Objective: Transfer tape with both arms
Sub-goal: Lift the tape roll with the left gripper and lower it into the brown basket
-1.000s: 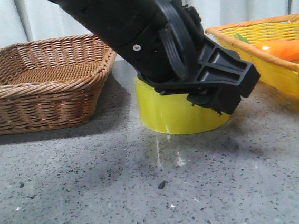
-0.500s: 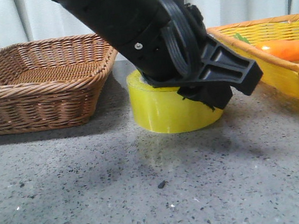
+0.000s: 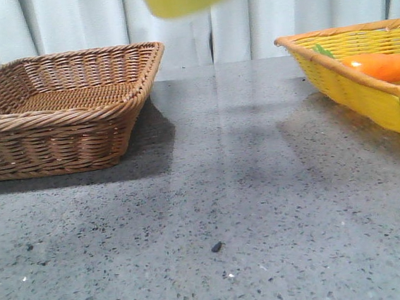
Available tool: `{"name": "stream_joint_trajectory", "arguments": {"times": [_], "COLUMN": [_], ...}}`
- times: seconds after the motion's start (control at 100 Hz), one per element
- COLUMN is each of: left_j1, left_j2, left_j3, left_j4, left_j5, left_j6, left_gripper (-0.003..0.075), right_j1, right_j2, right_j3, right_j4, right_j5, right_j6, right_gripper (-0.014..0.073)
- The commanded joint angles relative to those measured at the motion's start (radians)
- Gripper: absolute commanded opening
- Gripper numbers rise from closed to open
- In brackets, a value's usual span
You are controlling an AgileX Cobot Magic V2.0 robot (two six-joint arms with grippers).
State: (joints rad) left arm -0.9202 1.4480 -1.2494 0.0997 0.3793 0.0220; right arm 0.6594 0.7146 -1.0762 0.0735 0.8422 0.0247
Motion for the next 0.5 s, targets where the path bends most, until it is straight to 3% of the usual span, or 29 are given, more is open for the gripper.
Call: {"name": "stream_joint_trajectory", "arguments": {"times": [0.0,0.15,0.49], "left_j1": [0.047,0.174,0.27], "left_j2": [-0.076,-0.081,-0.019], "left_j3": [-0.037,-0.025,0.088], "left_j4": [0.034,0.032,0.018], "left_j5": [-0.006,0.129,0.091], "left_j6": [-0.005,-0.005,-0.005], "left_gripper": [0.0115,0.0115,0.0115], "right_j1": [-0.004,-0.004,-0.004], "right_j2": [-0.001,-0.001,-0.001], "right_j3": [-0.022,-0.022,-0.022], "right_j4": [-0.006,-0.006,-0.006], "right_j5": [-0.085,-0.085,-0.097], "right_j6": [-0.005,-0.005,-0.005], "right_gripper": [-0.0073,-0.0073,-0.0073]}}
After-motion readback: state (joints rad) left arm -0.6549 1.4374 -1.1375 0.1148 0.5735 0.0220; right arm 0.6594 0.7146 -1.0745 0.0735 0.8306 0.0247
